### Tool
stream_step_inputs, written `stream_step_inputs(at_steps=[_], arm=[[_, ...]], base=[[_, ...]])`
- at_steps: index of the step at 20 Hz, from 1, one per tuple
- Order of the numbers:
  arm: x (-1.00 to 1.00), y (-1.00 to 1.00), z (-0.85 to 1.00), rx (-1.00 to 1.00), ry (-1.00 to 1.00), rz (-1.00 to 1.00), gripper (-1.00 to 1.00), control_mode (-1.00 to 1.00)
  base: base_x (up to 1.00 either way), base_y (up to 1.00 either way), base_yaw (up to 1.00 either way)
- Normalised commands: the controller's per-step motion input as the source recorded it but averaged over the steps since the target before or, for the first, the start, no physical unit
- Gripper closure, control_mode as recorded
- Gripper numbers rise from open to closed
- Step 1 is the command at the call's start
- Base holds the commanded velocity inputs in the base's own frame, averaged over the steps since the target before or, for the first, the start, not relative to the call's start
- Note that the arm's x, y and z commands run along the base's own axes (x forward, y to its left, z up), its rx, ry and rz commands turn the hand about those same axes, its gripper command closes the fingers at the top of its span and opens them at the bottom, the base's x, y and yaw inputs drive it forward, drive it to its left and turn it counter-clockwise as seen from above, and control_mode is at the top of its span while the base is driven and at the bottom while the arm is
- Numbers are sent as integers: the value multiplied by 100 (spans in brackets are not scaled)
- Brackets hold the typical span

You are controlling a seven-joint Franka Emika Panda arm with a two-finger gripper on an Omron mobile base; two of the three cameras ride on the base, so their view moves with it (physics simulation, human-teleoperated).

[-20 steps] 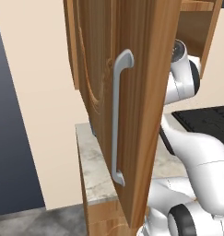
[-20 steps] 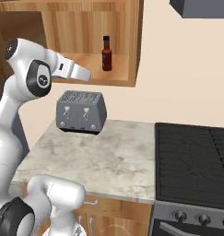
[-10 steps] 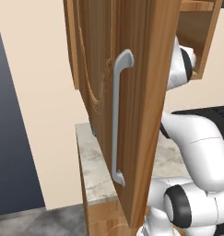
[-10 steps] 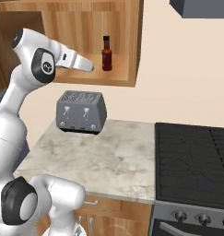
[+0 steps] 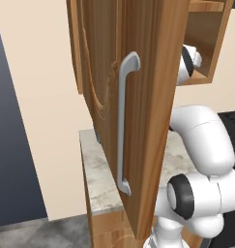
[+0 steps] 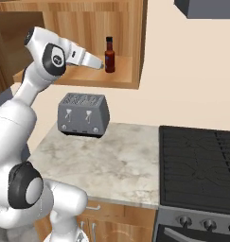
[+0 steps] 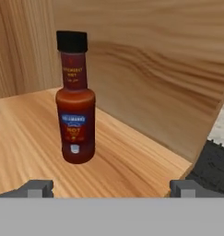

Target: Move the mayonnaise and condiment bottle from the cabinet to the dining counter.

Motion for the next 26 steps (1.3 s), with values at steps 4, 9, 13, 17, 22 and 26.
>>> stream_step_inputs(at_steps=[4,9,13,17,22,26], arm=[[34,-4,0,0,0,-6,-100,-100],[26,0,0,0,0,-2,-100,-100],[17,-11,0,0,0,-1,-100,-100],[12,-9,0,0,0,0,-100,-100],[10,-1,0,0,0,0,-100,-100],[17,0,0,0,0,0,-100,-100]], base=[[0,0,0],[0,0,0],[0,0,0],[0,0,0],[0,0,0],[0,0,0]])
